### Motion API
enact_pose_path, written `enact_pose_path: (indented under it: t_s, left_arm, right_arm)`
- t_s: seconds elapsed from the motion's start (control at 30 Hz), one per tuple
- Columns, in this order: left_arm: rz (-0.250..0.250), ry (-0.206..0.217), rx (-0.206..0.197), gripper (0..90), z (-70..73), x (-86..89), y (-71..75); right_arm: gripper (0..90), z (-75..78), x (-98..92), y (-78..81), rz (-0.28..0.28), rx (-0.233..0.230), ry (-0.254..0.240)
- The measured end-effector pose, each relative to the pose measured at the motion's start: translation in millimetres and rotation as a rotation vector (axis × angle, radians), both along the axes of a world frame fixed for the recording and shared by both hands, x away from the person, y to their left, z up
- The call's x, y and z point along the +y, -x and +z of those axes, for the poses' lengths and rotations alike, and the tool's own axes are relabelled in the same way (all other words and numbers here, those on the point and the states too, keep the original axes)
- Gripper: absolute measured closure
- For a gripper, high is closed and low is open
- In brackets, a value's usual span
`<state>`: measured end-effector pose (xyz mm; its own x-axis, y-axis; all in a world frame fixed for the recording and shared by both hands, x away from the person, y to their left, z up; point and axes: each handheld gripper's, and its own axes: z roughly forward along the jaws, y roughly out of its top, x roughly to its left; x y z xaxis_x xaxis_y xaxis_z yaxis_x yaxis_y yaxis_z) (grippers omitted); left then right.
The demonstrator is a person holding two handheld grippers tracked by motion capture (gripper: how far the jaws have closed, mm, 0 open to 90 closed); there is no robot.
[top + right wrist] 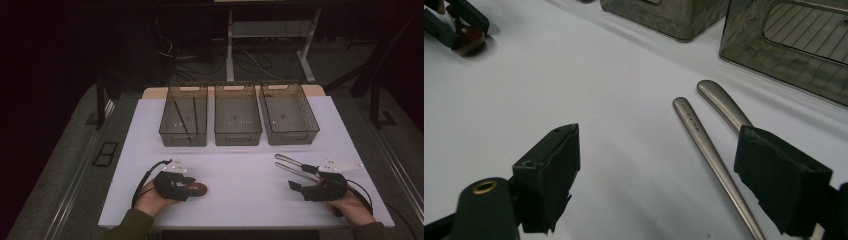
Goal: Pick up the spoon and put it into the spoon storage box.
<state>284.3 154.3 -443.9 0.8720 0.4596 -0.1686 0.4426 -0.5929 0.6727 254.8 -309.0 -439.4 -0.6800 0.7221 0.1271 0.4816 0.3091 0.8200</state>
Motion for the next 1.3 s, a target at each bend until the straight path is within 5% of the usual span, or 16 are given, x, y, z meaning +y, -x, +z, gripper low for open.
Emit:
enact_pose_path:
  t_s: [0.33,0.57,0.73,1.3]
  left_arm:
    - [-0.019,-0.005,-0.005,42.8,-0.3,-1.9,2.9]
    - [-0.059,-0.047,-0.038,42.5,1.3,-4.5,6.6]
    - [-0.084,-0.077,-0.068,48.7,2.4,-4.8,9.1]
    - [-0.13,-0.091,-0.066,66.9,4.6,-4.0,10.6]
  right_arm:
    - [17.7,0.0,-0.1,0.0,0.0,0.0,0.002]
    - [17.7,0.0,-0.3,0.0,-0.002,-0.001,0.001]
    - [17.7,0.2,-0.6,-0.1,-0.003,-0.001,0.0]
    - [17.7,0.3,-0.8,-0.1,-0.004,0.0,0.0]
